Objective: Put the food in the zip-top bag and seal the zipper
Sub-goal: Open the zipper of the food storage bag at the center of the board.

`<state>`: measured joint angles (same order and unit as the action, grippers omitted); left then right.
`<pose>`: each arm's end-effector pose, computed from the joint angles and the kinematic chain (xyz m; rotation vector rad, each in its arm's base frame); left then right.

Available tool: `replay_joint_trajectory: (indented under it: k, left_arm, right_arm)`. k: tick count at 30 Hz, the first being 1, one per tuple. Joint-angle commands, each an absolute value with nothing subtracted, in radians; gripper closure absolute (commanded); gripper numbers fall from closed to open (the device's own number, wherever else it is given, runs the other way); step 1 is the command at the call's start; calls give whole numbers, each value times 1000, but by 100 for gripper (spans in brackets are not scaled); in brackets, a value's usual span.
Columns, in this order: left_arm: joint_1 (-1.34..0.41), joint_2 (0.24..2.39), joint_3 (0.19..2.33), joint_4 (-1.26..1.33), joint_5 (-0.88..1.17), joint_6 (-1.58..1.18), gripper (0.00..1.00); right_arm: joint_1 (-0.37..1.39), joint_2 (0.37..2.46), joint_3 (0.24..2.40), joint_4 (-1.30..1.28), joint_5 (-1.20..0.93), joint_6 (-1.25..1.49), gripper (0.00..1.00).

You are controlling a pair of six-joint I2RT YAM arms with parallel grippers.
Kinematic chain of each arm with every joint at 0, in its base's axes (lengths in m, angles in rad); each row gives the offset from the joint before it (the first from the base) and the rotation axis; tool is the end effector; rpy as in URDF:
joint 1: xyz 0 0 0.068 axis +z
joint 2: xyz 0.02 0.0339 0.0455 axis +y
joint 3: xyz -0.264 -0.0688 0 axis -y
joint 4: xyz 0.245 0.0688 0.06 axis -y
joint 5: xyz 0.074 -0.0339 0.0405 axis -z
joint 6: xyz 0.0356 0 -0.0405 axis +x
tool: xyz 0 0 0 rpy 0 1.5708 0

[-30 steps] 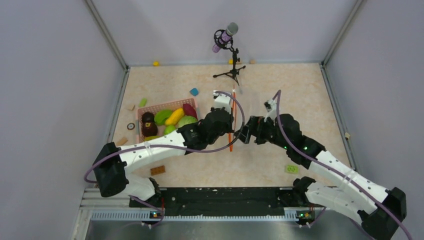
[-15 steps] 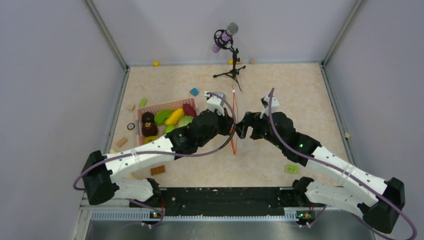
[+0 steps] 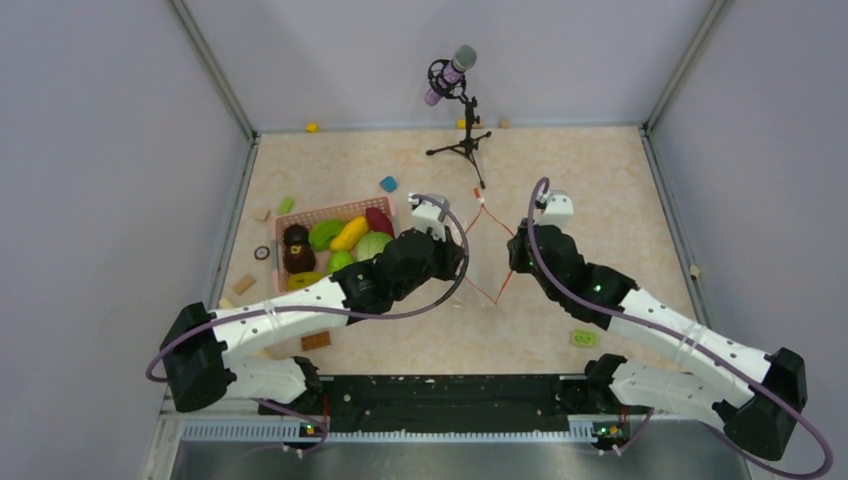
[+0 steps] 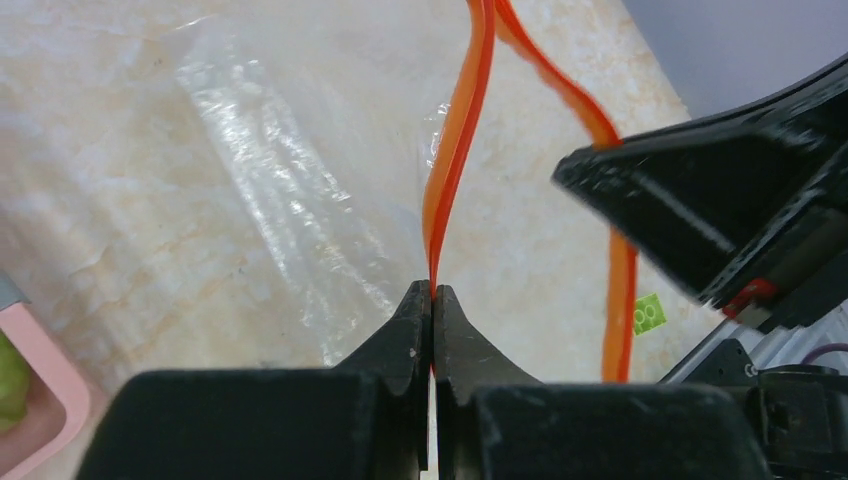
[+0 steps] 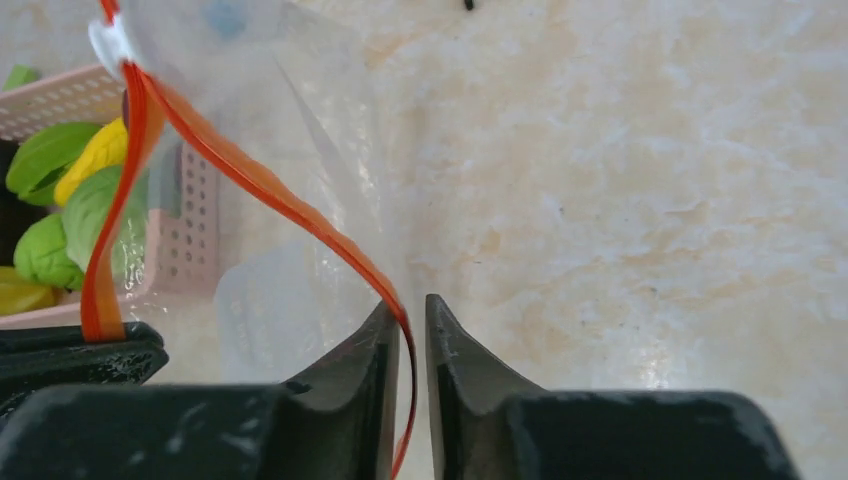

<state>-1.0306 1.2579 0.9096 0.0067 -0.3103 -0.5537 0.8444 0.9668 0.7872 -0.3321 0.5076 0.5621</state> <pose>0.1591 -0.2441 0.3013 0.2528 1.9563 -0.7697 0.1547 0.1481 0.2946 0.0194 2.0318 0.3629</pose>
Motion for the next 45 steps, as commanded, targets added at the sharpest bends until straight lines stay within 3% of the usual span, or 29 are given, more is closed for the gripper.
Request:
replay_joint_trajectory:
  k: [1, 8, 15, 26, 32, 39, 45]
  left_arm:
    - [-1030, 1210, 873, 50, -335, -570, 100]
    - [-1029, 1198, 859, 51, -341, -571, 100]
    - [-978, 1256, 913, 49, -318, -558, 100]
    - [-940, 1511, 1112, 244, 146, -545, 100]
    - [-942, 1554, 1112, 297, 282, -586, 60]
    - [-942, 1326, 928, 74, -98, -544, 22]
    - [-931, 1129, 842, -102, -384, -584, 12]
  right_arm:
    - [856, 905, 800, -346, 690, 524, 100]
    - [856, 923, 866, -386, 706, 452, 100]
    - [857, 946, 1040, -735, 885, 541, 100]
    - [856, 858, 1166, -891, 872, 505, 100]
    - [856, 888, 953, -578, 487, 416, 100]
    - [856, 1043, 856, -459, 416, 508, 100]
    - [857, 1030, 759, -331, 445, 559, 100]
